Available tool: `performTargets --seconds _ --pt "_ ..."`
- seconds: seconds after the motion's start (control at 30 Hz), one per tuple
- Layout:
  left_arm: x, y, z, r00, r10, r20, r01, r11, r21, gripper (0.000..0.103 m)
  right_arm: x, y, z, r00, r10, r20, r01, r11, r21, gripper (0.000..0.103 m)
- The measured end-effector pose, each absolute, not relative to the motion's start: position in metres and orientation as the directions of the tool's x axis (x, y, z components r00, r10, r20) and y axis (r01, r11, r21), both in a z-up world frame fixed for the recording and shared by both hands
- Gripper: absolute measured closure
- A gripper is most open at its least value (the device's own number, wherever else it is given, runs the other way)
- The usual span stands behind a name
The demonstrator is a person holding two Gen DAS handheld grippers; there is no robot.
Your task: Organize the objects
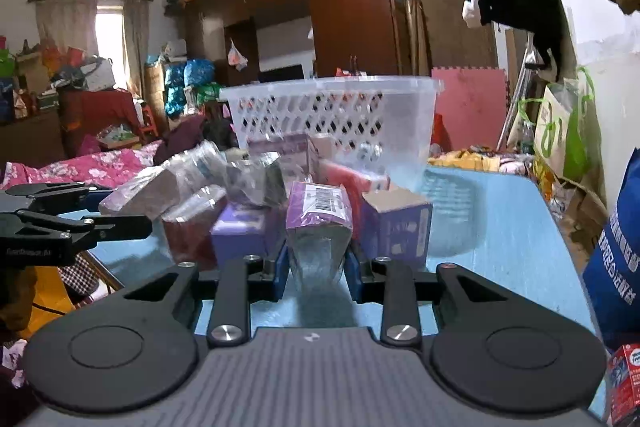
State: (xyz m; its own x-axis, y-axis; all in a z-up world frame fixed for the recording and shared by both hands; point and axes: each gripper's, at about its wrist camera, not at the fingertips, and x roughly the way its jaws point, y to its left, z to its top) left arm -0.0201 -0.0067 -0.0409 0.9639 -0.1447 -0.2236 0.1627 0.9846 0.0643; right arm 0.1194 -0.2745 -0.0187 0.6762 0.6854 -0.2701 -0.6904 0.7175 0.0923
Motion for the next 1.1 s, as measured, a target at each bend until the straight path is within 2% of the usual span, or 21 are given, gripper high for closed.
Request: performTargets --seconds 0.2,0.4,0.57,0.73,0.83,0.87,0.93,0.97,1.0,1.07,1.1 --pt "-0.018 0.004 -0.022 0.976 -0.142 -0.165 0.149 0.988 0.035 0.046 0.122 -0.285 0.002 0.689 0.696 -0.202 -0.688 0.716 0.117 0.070" --pt "0.009 0.022 0.026 0.983 -0.148 -0.113 0.146 0.989 -0.019 0.046 0.151 -0.263 0.050 0.705 0.692 -0.152 -0.693 0.719 0.056 0.070" --pt "0.067 0.034 0.068 0.974 -0.155 -0.165 0.145 0.987 -0.071 0.047 0.195 -0.226 0.084 0.713 0.678 -0.179 -0.687 0.727 0.017 0.070" --pt "0.151 0.033 0.088 0.944 -0.146 -0.297 0.121 0.987 -0.101 0.047 0.240 -0.186 0.096 0.730 0.630 -0.263 -0.658 0.753 -0.022 0.070" --pt "0.186 0.026 0.083 0.924 -0.118 -0.364 0.099 0.993 -0.072 0.047 0.254 -0.176 0.093 0.727 0.616 -0.305 -0.653 0.757 -0.027 0.068" --pt "0.197 0.024 0.079 0.907 -0.123 -0.403 0.107 0.992 -0.060 0.046 0.256 -0.174 0.090 0.722 0.614 -0.317 -0.656 0.754 -0.033 0.067" --pt "0.211 0.027 0.067 0.886 -0.100 -0.453 0.083 0.995 -0.056 0.034 0.259 -0.172 0.087 0.735 0.599 -0.317 -0.642 0.765 -0.043 0.041" --pt "0.211 0.029 0.064 0.886 -0.083 -0.456 0.064 0.996 -0.057 0.032 0.255 -0.175 0.085 0.745 0.590 -0.310 -0.633 0.773 -0.048 0.022" --pt "0.208 0.031 0.061 0.887 -0.079 -0.455 0.060 0.997 -0.056 0.031 0.249 -0.180 0.084 0.753 0.589 -0.294 -0.627 0.777 -0.052 0.015" --pt "0.193 0.038 0.060 0.901 -0.095 -0.424 0.074 0.995 -0.066 0.031 0.235 -0.193 0.082 0.755 0.599 -0.267 -0.630 0.775 -0.043 0.014" --pt "0.183 0.042 0.061 0.908 -0.103 -0.405 0.080 0.994 -0.074 0.027 0.228 -0.202 0.081 0.748 0.612 -0.257 -0.638 0.770 -0.021 0.010"
